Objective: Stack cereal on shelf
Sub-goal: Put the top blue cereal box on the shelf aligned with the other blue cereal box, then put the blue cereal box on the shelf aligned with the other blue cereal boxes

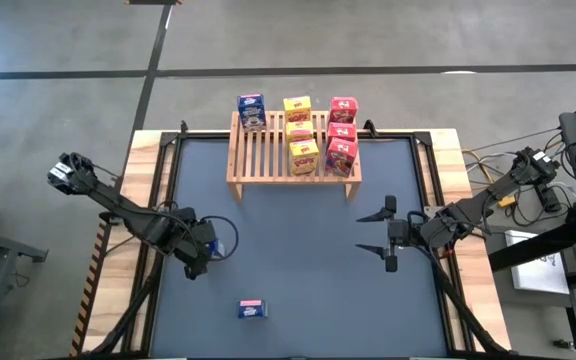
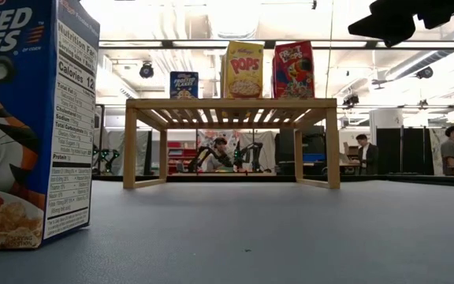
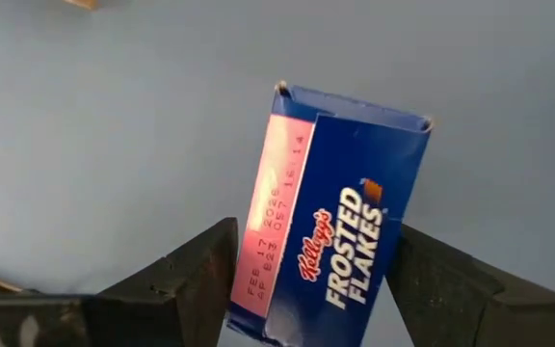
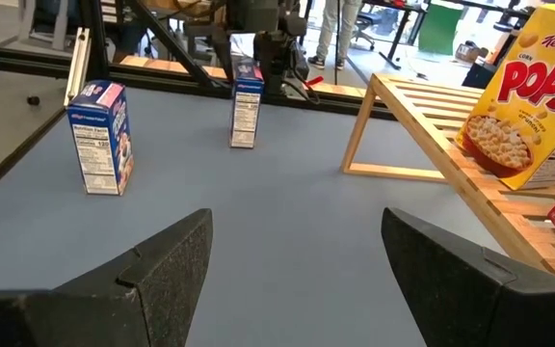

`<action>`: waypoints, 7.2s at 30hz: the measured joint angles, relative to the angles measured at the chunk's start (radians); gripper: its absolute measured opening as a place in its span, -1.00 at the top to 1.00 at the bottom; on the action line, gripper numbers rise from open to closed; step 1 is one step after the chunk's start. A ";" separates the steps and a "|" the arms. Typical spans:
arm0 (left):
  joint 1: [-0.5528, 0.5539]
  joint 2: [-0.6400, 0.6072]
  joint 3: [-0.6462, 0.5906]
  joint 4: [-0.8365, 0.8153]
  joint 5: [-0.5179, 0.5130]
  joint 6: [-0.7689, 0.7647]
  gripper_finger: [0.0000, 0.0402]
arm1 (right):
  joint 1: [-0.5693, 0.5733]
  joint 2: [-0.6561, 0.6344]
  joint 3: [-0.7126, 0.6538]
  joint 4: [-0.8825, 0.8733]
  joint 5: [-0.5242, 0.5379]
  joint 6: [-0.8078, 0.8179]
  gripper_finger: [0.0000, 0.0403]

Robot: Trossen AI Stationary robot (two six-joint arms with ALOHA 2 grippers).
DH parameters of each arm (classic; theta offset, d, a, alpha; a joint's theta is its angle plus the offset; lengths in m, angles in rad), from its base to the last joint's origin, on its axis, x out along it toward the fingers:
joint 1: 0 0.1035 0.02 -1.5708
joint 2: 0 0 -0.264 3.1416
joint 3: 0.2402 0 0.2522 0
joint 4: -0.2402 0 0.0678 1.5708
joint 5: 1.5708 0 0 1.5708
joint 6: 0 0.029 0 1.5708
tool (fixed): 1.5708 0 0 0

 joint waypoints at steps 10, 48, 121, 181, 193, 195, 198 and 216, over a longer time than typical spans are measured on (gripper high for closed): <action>0.002 -0.011 -0.019 0.019 0.008 0.000 -0.15 | 0.000 0.000 0.000 -0.001 0.000 -0.003 -0.44; 0.050 -0.017 0.008 0.007 0.026 0.055 0.23 | 0.000 0.000 0.000 -0.002 0.000 -0.019 -0.44; 1.142 0.689 1.325 -0.429 0.291 1.309 0.23 | -0.009 0.064 -0.017 -0.001 0.035 0.039 -0.44; 0.276 -0.412 -0.082 0.602 0.101 0.350 -0.23 | -0.009 0.065 -0.017 0.006 0.035 0.085 -0.44; -0.141 -0.062 -0.068 0.866 -0.157 0.220 -0.10 | -0.009 0.065 -0.017 0.006 0.036 0.148 -0.44; -0.159 0.028 -0.003 0.847 -0.152 0.211 -0.09 | -0.009 0.065 -0.017 0.011 0.036 0.166 -0.44; -0.173 0.161 0.132 0.735 -0.131 0.211 -0.09 | -0.009 0.065 -0.017 0.028 0.035 0.185 -0.44; -0.211 0.624 0.748 0.120 -0.098 0.120 -0.31 | -0.009 0.065 -0.018 0.051 0.035 0.212 -0.44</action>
